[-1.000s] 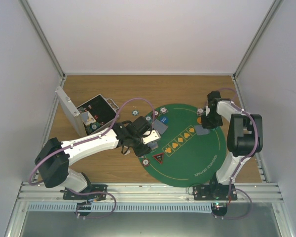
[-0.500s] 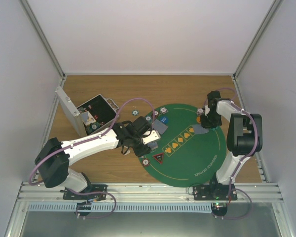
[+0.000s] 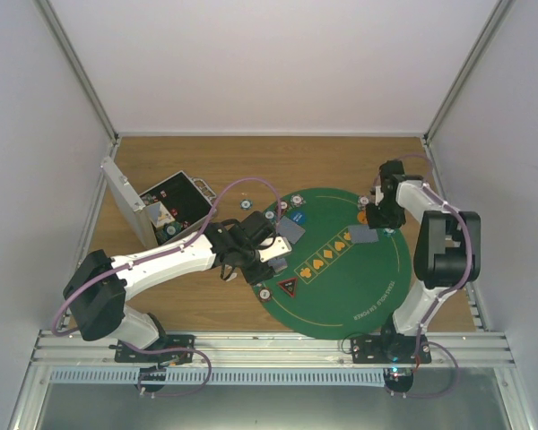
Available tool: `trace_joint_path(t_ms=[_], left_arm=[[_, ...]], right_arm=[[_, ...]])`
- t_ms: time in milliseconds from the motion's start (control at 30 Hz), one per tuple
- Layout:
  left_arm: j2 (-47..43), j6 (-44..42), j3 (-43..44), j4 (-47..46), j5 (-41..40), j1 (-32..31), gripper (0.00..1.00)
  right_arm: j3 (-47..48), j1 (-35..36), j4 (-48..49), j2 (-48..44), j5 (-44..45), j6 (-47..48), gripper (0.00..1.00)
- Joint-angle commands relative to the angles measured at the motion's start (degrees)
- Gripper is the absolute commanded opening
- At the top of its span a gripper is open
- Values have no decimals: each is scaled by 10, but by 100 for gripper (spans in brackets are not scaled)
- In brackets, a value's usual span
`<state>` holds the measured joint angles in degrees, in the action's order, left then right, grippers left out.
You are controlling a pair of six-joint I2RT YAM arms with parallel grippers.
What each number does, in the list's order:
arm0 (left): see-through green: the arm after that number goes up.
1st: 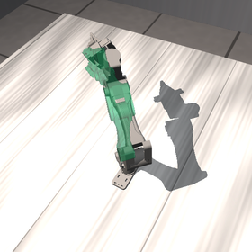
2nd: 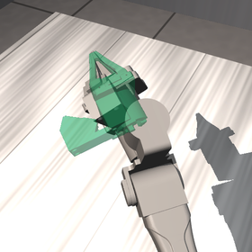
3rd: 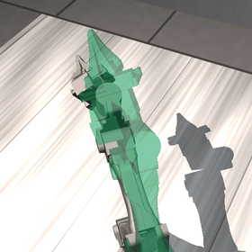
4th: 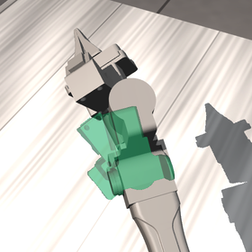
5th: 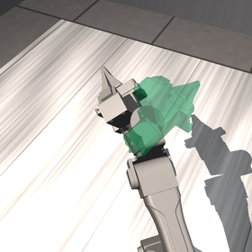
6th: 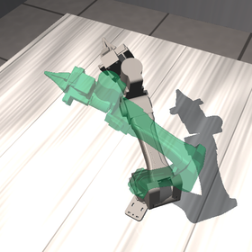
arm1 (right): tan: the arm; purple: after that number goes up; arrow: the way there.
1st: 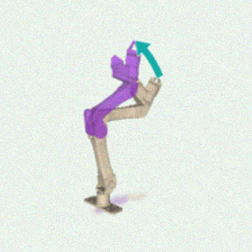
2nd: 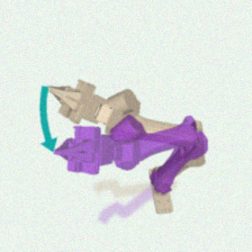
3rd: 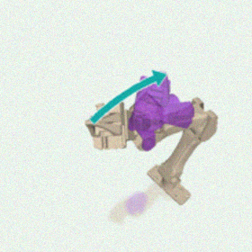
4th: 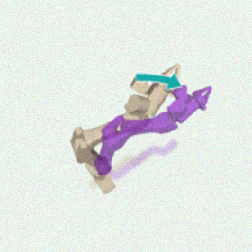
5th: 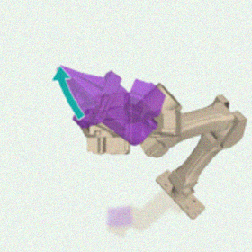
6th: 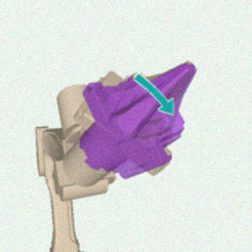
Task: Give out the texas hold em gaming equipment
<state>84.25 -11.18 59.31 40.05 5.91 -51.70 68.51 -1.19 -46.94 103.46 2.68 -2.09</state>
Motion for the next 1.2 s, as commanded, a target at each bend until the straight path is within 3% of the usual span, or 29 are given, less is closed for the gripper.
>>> trace_joint_path(t_ms=[0,133,267,567,767,1167], left_arm=[[-11,-7,-4,-18,-2,-1,58],[-11,-7,-3,-17,0,-1,58],[-10,-8,-2,-17,1,-1,58],[-13,-8,-1,-15,0,-1,59],[-14,-8,-2,-15,1,-1,59],[-15,-8,-2,-16,1,-1,59]], right_arm=[[35,-3,-19,-42,-11,0,47],[86,4,-65,-63,-74,-23,63],[74,66,-54,-118,-242,-61,79],[-80,217,81,-183,-475,-209,87],[-107,275,96,-174,-503,-219,88],[-85,322,77,-115,-489,-205,87]])
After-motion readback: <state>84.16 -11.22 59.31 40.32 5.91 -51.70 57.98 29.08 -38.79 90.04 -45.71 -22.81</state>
